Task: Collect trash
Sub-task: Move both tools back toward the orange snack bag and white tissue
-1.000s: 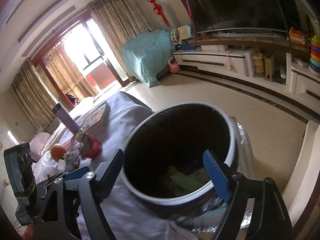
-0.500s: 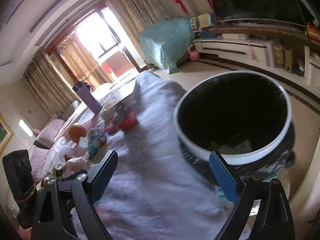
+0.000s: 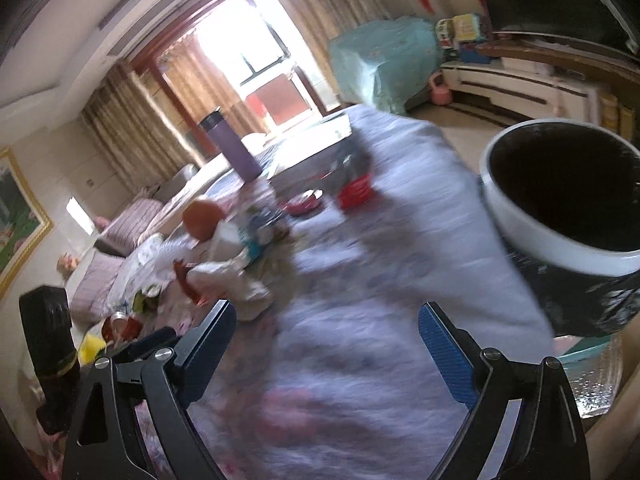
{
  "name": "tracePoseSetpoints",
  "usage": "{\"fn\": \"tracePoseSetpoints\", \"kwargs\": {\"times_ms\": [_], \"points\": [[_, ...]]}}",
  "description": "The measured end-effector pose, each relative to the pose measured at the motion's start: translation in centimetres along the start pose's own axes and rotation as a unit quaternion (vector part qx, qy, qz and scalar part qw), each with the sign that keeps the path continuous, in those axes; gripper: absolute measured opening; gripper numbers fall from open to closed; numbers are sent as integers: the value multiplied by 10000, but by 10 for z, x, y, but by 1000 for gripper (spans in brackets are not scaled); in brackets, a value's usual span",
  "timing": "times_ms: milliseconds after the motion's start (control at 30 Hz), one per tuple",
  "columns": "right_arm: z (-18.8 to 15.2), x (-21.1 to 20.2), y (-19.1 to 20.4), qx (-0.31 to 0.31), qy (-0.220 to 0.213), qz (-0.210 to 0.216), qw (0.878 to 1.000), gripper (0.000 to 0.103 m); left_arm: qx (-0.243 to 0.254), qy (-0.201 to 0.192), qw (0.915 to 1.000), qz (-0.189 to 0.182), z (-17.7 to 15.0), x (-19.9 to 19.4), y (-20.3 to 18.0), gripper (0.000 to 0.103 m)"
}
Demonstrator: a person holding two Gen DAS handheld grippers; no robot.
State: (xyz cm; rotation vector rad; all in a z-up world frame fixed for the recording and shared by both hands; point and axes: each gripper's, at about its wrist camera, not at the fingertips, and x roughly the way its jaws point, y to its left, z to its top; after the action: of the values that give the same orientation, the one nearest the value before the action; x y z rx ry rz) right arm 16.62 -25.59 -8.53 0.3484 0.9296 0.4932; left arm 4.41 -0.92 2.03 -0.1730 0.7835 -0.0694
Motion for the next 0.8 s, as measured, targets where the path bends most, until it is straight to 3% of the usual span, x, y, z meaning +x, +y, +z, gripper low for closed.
{"fn": "tracePoseSetpoints", "kwargs": {"times_ms": [467,800], "points": [[-11,38,53,-448,404,393,9974,94,-442,67,9981,418,11,5,58,69],[-6,57,67,-560,471,486,9961,93,-339,89,9983,470,29,26,74,69]]}}
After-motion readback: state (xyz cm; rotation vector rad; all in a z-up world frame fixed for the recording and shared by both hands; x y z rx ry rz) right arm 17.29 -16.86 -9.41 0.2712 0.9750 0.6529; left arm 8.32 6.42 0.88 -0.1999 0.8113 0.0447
